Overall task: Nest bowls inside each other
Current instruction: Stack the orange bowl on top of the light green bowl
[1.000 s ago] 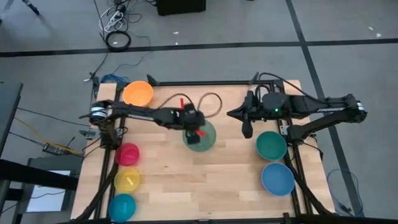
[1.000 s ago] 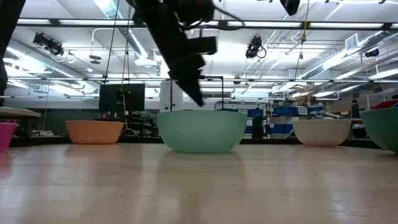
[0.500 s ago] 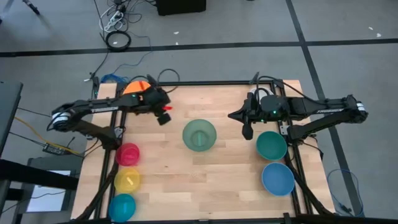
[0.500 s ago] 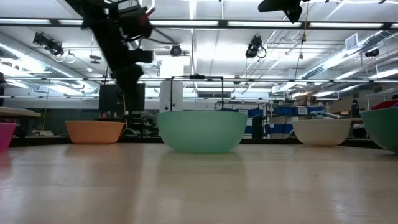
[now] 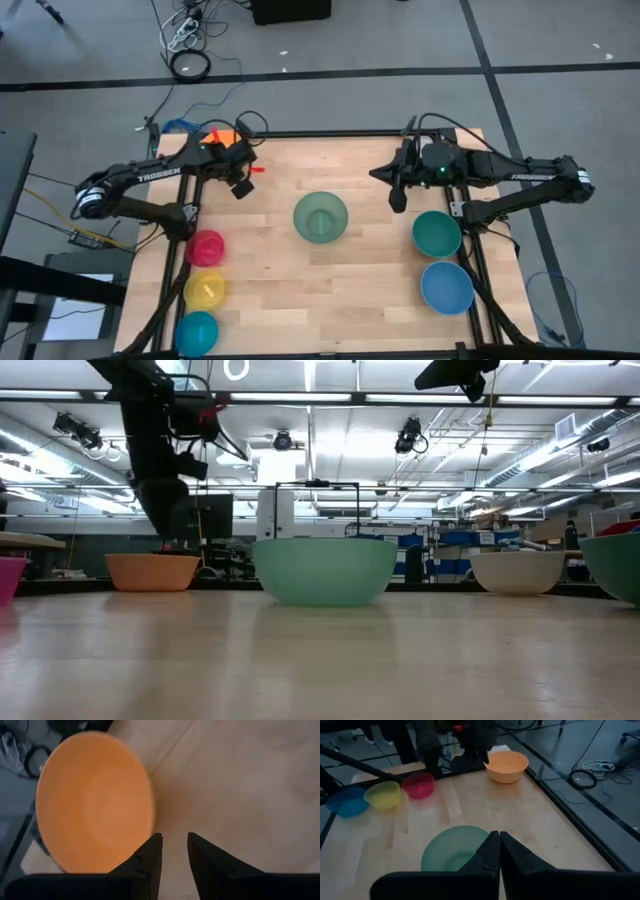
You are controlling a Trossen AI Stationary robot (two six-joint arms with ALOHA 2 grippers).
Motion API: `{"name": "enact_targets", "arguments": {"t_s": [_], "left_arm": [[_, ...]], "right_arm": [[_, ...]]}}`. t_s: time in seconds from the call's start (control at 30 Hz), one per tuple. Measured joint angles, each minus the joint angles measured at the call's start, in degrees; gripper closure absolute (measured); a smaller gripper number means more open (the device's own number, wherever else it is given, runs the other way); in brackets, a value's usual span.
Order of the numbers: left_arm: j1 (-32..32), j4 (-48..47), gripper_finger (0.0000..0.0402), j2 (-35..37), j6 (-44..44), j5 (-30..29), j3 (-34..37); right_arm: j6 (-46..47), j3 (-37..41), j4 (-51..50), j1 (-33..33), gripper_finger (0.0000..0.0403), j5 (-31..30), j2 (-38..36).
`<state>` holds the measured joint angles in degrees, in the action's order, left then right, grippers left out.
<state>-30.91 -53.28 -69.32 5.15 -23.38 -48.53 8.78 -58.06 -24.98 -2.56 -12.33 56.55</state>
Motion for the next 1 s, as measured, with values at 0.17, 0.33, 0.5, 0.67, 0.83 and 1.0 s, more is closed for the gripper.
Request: {"name": "enact_targets", "arguments": {"t_s": [0.17, 0.33, 0.5, 0.67, 0.83, 1.0], "left_arm": [[-4.0, 0.0, 0.0284, -1.0, 0.0, 0.1, 0.0], [-6.0, 0.3, 0.0255, -3.4, -0.6, 1.1, 0.0], [-7.6, 2.3, 0.0224, -6.1, -1.7, 3.1, 0.0], [-8.6, 4.3, 0.0209, -9.2, -2.7, 4.0, 0.0], [-10.0, 8.9, 0.0208, -12.8, -5.1, 4.3, 1.2], [-11.9, 12.1, 0.0209, -16.5, -5.6, 4.5, 3.1]], "right_arm": [[0.2, 0.0, 0.0, -1.2, 0.0403, 0.1, 0.0], [1.3, 0.0, 0.0, -1.8, 0.0403, 0.1, 0.0], [2.0, 0.0, 0.0, -1.8, 0.0403, 0.1, 0.0], [2.8, 0.0, 0.2, -1.8, 0.0403, 0.3, 0.0], [3.0, 0.0, 0.7, -1.8, 0.0403, 0.5, 0.0], [3.0, 0.0, 0.8, -1.7, 0.0403, 0.5, 0.0]]}}
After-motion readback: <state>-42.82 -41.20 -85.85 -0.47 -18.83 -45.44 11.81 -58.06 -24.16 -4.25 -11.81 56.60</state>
